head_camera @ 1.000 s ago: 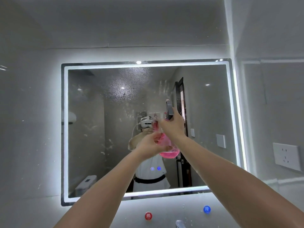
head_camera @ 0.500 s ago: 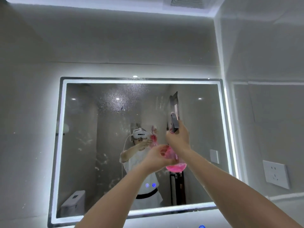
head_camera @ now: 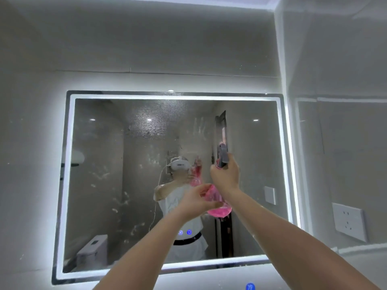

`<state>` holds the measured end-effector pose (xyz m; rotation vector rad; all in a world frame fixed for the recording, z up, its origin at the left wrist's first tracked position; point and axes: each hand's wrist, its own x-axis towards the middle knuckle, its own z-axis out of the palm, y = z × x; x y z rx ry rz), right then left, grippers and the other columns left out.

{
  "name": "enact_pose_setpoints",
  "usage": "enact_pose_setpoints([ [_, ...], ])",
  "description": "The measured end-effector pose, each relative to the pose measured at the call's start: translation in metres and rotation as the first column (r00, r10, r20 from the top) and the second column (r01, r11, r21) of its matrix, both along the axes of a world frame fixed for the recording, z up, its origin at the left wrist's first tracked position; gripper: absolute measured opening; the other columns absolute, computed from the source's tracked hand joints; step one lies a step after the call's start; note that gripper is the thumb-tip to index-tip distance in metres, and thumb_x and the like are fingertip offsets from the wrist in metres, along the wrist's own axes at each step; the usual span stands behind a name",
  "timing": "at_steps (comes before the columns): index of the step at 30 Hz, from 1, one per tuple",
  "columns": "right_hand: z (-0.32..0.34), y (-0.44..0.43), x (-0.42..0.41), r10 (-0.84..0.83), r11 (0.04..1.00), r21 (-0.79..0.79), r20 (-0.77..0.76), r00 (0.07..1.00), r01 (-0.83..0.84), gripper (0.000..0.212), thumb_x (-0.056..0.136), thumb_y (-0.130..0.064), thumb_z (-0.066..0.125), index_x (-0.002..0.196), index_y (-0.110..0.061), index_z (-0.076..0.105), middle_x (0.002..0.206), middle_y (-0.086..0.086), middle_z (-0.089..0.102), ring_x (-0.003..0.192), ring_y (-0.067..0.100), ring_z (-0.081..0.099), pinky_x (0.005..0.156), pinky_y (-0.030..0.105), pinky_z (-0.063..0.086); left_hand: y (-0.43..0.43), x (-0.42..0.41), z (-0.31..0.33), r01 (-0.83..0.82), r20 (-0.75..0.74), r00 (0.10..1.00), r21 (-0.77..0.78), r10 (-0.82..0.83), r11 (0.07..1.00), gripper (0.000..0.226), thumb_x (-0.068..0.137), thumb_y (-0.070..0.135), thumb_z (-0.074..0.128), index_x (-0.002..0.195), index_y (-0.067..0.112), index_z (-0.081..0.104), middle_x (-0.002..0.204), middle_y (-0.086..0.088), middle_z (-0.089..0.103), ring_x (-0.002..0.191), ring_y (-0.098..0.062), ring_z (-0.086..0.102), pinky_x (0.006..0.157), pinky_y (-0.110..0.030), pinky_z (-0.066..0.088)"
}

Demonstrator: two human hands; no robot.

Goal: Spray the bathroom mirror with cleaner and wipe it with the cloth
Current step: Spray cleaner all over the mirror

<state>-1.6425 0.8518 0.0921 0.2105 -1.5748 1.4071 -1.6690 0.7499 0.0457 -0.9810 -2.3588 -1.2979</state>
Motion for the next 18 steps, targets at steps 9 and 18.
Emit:
enact_pose_setpoints([
  [9,0.011,0.08,-0.009,-0.035,0.996,0.077,0.022,0.999,0.034,0.015,0.078,-0.001,0.056,0.084,-0.013,0.049,0.077,0.001,0.048,0.064,0.012,0.044,0.065,0.027,0.042,0.078,0.005,0.013,0.017,-0.044,0.999,-0.013,-0.017,1.0,0.072,0.074,0.027,0.078,0.137,0.014,0.044,0.128,0.002,0.057,0.106,-0.007,0.055,0.098,-0.025,0.04],
  [18,0.011,0.166,0.001,-0.116,0.989,0.094,0.032,0.993,0.113,0.032,0.077,0.006,0.053,0.069,-0.023,0.041,0.07,-0.003,0.043,0.06,0.01,0.04,0.058,0.02,0.035,0.165,0.01,0.012,0.065,-0.039,0.997,-0.091,-0.068,0.994,0.075,0.075,0.033,0.075,0.138,0.014,0.041,0.136,0.0,0.052,0.12,-0.013,0.051,0.094,-0.019,0.033],
])
